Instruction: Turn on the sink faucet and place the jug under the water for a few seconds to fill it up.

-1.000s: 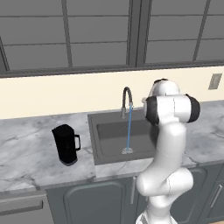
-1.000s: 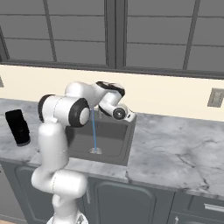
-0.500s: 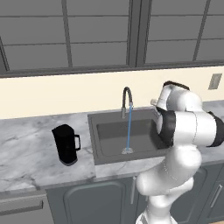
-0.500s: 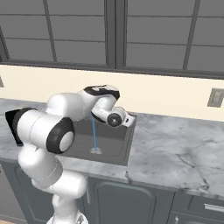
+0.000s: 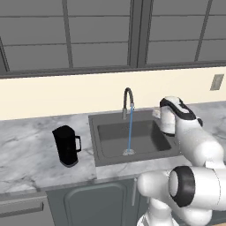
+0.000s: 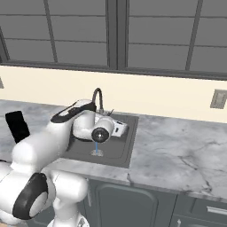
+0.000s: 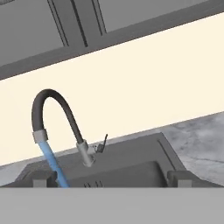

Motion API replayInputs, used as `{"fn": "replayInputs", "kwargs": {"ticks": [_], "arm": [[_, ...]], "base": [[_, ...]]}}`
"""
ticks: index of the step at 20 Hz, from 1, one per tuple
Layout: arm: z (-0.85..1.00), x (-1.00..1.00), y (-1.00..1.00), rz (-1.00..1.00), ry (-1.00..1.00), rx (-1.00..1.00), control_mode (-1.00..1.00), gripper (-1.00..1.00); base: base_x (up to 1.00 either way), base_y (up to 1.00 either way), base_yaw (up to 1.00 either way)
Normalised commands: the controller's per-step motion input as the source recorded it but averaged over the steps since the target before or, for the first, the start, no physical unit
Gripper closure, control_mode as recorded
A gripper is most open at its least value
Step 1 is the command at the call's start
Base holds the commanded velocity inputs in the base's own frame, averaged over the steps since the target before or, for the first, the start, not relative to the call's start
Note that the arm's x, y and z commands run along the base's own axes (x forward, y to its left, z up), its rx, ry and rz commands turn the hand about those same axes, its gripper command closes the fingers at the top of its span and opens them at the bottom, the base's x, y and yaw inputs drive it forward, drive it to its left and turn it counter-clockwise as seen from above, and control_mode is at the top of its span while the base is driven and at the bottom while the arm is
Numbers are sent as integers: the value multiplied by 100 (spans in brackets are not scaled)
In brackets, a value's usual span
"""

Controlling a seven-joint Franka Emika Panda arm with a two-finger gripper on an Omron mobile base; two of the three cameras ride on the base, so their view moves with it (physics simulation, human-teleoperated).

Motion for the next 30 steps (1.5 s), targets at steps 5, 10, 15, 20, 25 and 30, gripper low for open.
{"fn": "replayInputs", "kwargs": {"ticks": [5, 10, 15, 20, 25, 30], "arm": [[83, -82, 54, 24, 16, -7, -100, -100], [100, -47, 75, 25, 31, -6, -100, -100], [59, -57, 77, 29, 30, -4, -100, -100], [-63, -62, 80, 39, 1, 0, -100, -100], [-94, -39, 93, 36, -3, 0, -100, -100], [-53, -14, 84, 28, -2, 1, -100, -100]], "base": [[0, 0, 0], [0, 0, 0], [0, 0, 0], [0, 0, 0], [0, 0, 0], [0, 0, 0]]}}
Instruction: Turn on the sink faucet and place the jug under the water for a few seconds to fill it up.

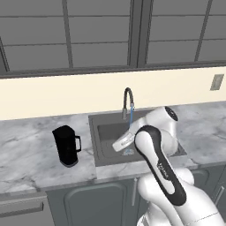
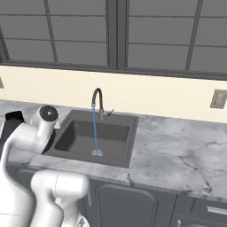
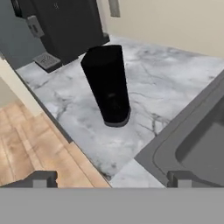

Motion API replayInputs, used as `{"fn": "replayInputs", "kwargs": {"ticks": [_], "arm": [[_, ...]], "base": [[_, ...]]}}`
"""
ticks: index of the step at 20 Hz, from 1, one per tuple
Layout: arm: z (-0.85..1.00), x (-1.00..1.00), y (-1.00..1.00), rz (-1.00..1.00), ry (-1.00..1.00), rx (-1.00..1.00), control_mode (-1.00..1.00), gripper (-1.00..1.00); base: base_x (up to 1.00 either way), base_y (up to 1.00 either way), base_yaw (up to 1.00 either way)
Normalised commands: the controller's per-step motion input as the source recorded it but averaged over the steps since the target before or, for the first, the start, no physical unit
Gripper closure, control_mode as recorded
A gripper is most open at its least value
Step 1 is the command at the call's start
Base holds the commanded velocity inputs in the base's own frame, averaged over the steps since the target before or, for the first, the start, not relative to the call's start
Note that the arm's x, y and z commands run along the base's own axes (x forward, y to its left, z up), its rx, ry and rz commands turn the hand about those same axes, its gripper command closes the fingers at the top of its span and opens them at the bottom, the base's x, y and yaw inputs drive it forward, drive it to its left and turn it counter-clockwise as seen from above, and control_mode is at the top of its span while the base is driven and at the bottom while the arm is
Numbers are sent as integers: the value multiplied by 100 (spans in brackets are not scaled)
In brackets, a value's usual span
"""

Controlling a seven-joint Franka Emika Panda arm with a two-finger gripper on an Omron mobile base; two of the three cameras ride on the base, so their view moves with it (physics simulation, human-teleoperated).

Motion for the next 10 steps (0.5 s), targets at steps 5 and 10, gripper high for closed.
{"fn": "replayInputs", "kwargs": {"ticks": [5, 10], "arm": [[-32, 19, 42, 16, -13, 0, -100, -100], [-22, 61, 15, 15, -17, 0, -100, -100]], "base": [[0, 0, 0], [0, 0, 0]]}}
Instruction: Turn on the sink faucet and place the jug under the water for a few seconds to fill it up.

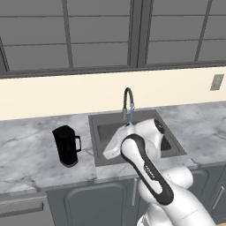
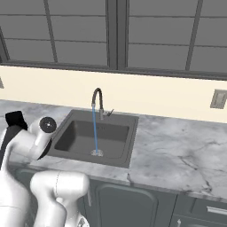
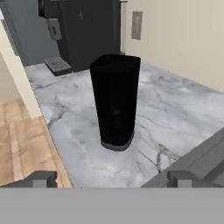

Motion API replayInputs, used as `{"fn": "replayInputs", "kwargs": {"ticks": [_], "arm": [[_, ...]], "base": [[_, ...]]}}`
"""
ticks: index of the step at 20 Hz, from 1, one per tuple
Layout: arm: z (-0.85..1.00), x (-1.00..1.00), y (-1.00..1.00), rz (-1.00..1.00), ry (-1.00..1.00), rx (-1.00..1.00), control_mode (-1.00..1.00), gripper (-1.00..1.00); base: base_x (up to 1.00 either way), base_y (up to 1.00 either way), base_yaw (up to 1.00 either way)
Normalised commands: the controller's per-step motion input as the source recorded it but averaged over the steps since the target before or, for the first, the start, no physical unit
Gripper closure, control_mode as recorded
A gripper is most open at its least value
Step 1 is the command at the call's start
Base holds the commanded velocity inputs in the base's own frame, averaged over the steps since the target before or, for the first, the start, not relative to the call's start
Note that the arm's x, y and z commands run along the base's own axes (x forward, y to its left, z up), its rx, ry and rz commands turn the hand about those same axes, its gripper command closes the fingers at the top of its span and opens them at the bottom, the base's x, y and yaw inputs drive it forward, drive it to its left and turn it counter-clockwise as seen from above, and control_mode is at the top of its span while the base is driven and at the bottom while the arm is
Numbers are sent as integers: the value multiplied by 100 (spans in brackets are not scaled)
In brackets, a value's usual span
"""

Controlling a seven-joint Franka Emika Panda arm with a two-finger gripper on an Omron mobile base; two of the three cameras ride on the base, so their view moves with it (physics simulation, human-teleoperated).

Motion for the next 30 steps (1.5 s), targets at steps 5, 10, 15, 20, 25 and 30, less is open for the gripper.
{"fn": "replayInputs", "kwargs": {"ticks": [5, 10, 15, 20, 25, 30], "arm": [[-21, 52, 23, 18, -19, 0, -100, -100], [-10, 40, 15, 22, -8, 3, -100, -100], [-1, 23, 0, 24, -1, 7, -100, -100], [0, 32, 8, 20, 0, 7, -100, -100], [0, 33, 33, 10, 0, 3, -100, -100], [0, 3, 44, 2, 0, 0, -100, -100]], "base": [[0, 0, 0], [0, 0, 0], [0, 0, 0], [0, 0, 0], [0, 0, 0], [0, 0, 0]]}}
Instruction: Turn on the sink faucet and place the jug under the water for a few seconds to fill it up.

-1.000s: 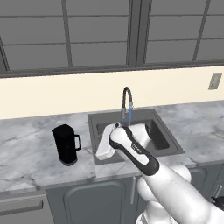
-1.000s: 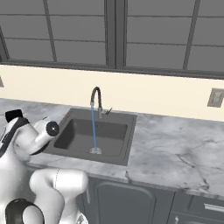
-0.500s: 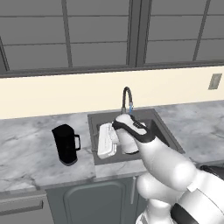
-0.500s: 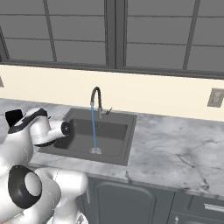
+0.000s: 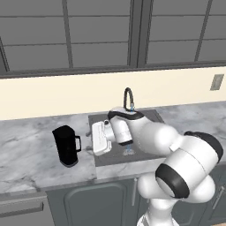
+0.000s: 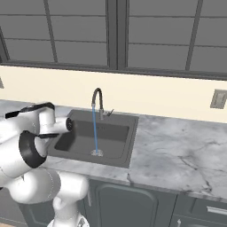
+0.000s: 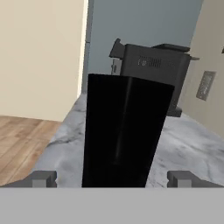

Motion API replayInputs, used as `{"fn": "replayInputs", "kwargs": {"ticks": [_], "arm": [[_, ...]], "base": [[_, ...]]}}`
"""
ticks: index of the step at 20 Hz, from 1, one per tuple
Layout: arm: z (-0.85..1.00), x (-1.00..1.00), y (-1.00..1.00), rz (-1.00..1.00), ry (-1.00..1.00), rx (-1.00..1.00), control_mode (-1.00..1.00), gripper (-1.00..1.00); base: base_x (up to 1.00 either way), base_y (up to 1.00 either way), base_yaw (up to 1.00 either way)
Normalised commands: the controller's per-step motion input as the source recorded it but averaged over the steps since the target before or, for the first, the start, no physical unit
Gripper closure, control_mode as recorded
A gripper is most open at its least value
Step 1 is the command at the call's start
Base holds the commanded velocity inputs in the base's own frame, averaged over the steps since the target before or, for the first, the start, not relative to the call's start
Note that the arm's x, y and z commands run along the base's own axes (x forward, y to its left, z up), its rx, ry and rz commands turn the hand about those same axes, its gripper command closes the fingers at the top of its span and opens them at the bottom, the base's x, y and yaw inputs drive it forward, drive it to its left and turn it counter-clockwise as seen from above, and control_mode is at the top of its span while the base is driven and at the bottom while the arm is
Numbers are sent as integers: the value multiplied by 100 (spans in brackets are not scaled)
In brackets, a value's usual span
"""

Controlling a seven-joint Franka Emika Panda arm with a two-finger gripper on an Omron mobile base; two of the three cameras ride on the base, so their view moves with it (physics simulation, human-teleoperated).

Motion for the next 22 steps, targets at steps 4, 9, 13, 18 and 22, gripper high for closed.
{"fn": "replayInputs", "kwargs": {"ticks": [4, 9, 13, 18, 22], "arm": [[0, 0, 44, 1, 0, 0, -100, -100], [0, 0, 28, 0, 0, 0, -100, -100], [0, 0, 16, 0, 0, 0, -100, -100], [0, 0, 1, 0, 0, 0, -100, -100], [-4, 0, 3, 0, 0, 0, -100, -100]], "base": [[0, 0, 0], [0, 0, 0], [0, 0, 0], [0, 0, 0], [0, 0, 0]]}}
